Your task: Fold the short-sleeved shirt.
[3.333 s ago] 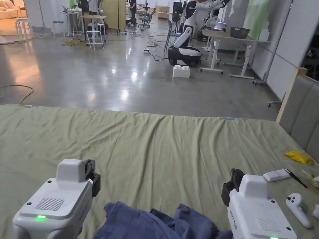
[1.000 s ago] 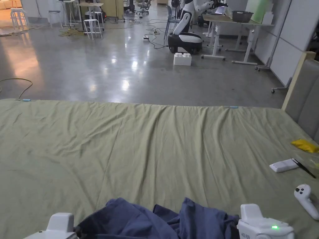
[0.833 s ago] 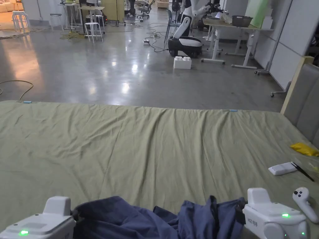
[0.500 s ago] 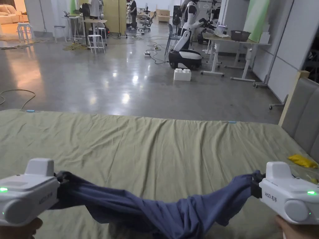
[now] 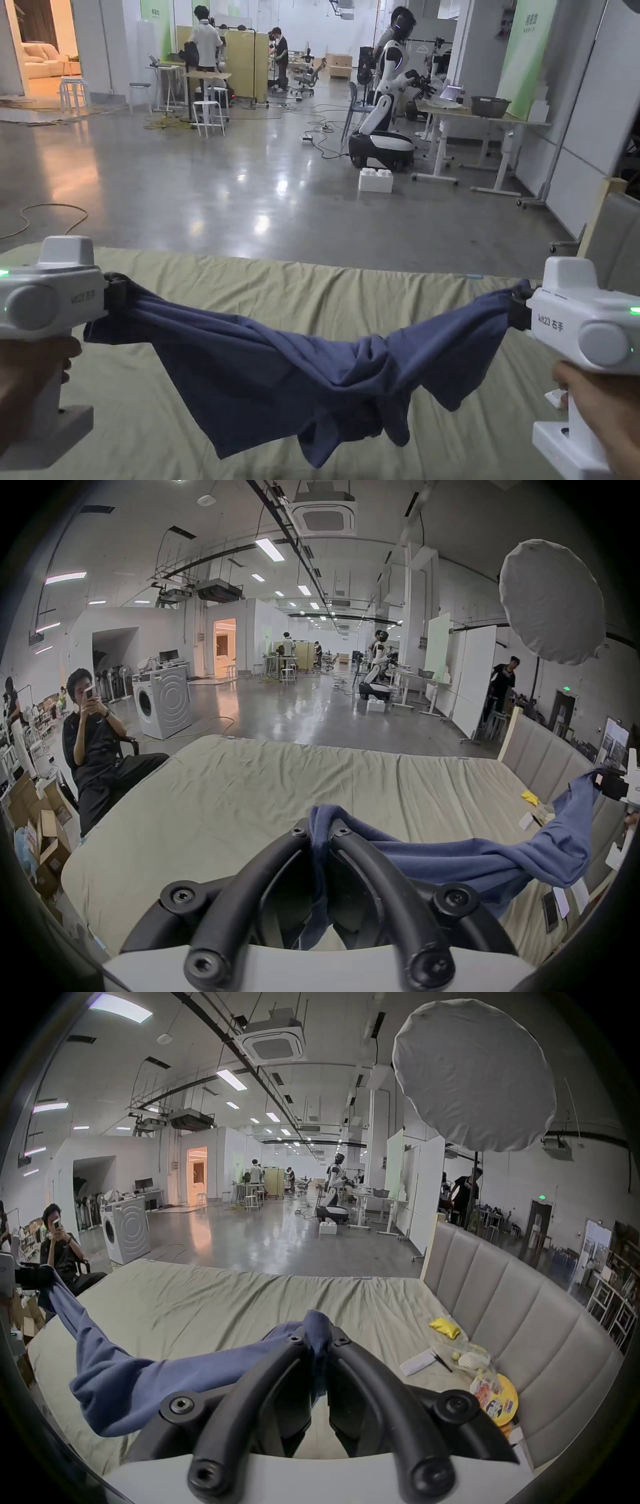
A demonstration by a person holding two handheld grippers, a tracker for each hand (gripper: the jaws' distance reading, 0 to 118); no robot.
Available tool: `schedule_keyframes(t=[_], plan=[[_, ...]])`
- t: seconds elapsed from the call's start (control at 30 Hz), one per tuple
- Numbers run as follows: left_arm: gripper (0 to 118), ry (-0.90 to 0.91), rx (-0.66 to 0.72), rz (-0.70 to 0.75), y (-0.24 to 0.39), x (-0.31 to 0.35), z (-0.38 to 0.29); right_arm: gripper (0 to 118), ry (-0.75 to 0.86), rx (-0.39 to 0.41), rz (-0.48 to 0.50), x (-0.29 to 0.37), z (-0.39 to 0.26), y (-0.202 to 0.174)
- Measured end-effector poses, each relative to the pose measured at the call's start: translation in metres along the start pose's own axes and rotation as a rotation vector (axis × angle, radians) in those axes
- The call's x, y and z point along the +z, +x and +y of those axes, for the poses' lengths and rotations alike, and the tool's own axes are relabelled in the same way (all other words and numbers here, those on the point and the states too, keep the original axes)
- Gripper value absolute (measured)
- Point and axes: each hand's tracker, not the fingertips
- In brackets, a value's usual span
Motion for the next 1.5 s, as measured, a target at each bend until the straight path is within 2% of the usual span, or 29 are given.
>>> schedule_keyframes(t=[0.03,0.17,0.23,0.4,0.47,0.57,0.63,0.67,0.77,0.8,0.9,0.93,1.13,1.23,1.4,1.43,1.47,1.5], plan=[[7,-0.013,0.014,0.003,0.0,-0.002,0.003,7,-0.006,0.014,-0.009,-0.003,0.007,-0.001],[7,-0.029,0.063,0.006,-0.005,-0.016,0.018,7,-0.021,-0.019,-0.016,-0.014,0.022,0.001],[7,-0.016,0.069,-0.006,-0.003,-0.019,0.025,7,-0.01,0.012,-0.023,-0.02,0.029,-0.002],[7,0.022,-0.004,0.013,0.011,-0.027,0.04,7,0.006,0.04,-0.035,-0.042,0.043,-0.01],[7,0.025,-0.019,0.018,0.013,-0.037,0.041,7,0.006,0.053,-0.043,-0.031,0.037,-0.005],[7,-0.003,-0.043,0.029,0.012,-0.049,0.026,7,-0.064,0.06,-0.016,-0.042,0.027,-0.013],[7,-0.018,-0.069,0.02,0.01,-0.059,0.002,7,-0.092,0.07,-0.005,-0.041,0.012,-0.012],[7,-0.045,-0.075,0.015,0.008,-0.062,-0.012,7,-0.114,0.061,0.043,-0.071,-0.018,-0.018],[7,-0.101,-0.073,0.003,0.001,-0.067,-0.065,7,-0.184,0.05,0.054,-0.086,-0.063,-0.007],[7,-0.121,-0.076,-0.005,0.0,-0.066,-0.084,7,-0.111,0.086,0.038,-0.068,-0.073,-0.016],[7,-0.195,-0.096,-0.015,-0.003,-0.061,-0.145,7,-0.2,0.077,0.024,-0.06,-0.125,-0.013],[7,-0.213,-0.096,-0.013,-0.004,-0.057,-0.163,7,-0.282,0.067,0.013,-0.065,-0.146,-0.016],[7,-0.33,-0.059,0.002,-0.023,-0.04,-0.268,7,-0.37,0.041,0.022,-0.043,-0.232,-0.019],[7,-0.405,-0.06,0.004,-0.024,-0.028,-0.305,7,-0.399,0.033,0.004,-0.029,-0.26,-0.026],[7,-0.41,-0.08,0.014,-0.025,-0.032,-0.33,8,-0.426,0.04,-0.005,-0.027,-0.288,-0.028],[12,-0.401,-0.094,0.019,-0.023,-0.032,-0.33,13,-0.443,0.028,-0.005,-0.027,-0.289,-0.028],[23,-0.39,-0.108,0.032,-0.022,-0.032,-0.328,23,-0.442,0.012,-0.009,-0.021,-0.287,-0.027],[41,-0.38,-0.12,0.042,-0.017,-0.03,-0.322,38,-0.431,0.001,-0.014,-0.019,-0.287,-0.027]])
